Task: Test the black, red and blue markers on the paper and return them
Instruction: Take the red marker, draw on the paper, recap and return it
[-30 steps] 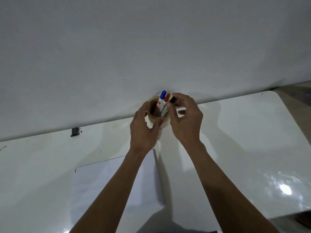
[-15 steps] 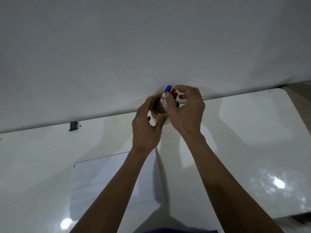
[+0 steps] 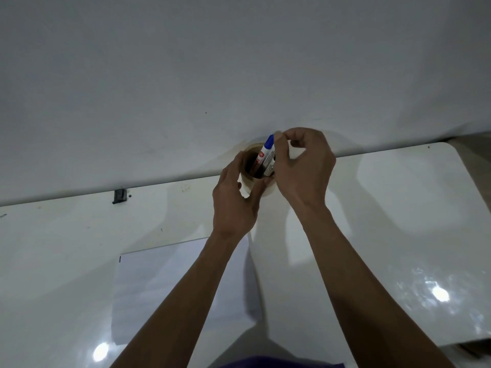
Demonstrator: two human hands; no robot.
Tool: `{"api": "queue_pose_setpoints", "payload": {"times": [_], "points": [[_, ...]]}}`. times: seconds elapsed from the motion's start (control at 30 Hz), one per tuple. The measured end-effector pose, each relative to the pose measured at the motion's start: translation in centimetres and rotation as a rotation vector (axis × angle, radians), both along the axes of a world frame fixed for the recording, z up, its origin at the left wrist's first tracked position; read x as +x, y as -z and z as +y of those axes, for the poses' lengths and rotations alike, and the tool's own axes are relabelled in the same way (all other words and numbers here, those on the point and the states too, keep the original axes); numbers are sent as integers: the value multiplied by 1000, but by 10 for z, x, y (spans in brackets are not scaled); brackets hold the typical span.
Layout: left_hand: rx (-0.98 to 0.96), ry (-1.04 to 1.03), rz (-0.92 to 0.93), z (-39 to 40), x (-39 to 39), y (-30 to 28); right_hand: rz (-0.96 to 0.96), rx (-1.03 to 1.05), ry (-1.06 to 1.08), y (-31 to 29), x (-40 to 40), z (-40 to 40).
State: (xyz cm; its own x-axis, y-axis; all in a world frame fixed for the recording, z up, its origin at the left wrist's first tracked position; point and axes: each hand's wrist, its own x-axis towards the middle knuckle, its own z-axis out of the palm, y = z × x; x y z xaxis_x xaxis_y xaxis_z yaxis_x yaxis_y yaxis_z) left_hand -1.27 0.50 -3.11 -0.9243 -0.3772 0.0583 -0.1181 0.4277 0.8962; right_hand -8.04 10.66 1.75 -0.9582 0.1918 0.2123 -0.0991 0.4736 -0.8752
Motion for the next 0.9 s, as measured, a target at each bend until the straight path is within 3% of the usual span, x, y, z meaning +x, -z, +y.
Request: {"api": "queue_pose_setpoints", "payload": {"times": [0.23, 0.33, 0.5, 0.6, 0.7, 0.9], "points": [[43, -16, -46, 2, 2, -7, 217, -115, 56, -73, 11, 29], [50, -27, -82, 2, 1, -11, 190, -293, 100, -95, 26, 48], [5, 38, -113, -3, 3, -21, -111, -978, 128, -97, 57, 74], [12, 54, -168, -10, 8, -23, -359, -1312, 41, -83, 80, 82], [3, 4, -225, -22, 23, -30, -533, -1412, -139, -70, 104, 78], [17, -26, -219, -62, 99, -59, -701, -1303, -336, -57, 151, 27]]}}
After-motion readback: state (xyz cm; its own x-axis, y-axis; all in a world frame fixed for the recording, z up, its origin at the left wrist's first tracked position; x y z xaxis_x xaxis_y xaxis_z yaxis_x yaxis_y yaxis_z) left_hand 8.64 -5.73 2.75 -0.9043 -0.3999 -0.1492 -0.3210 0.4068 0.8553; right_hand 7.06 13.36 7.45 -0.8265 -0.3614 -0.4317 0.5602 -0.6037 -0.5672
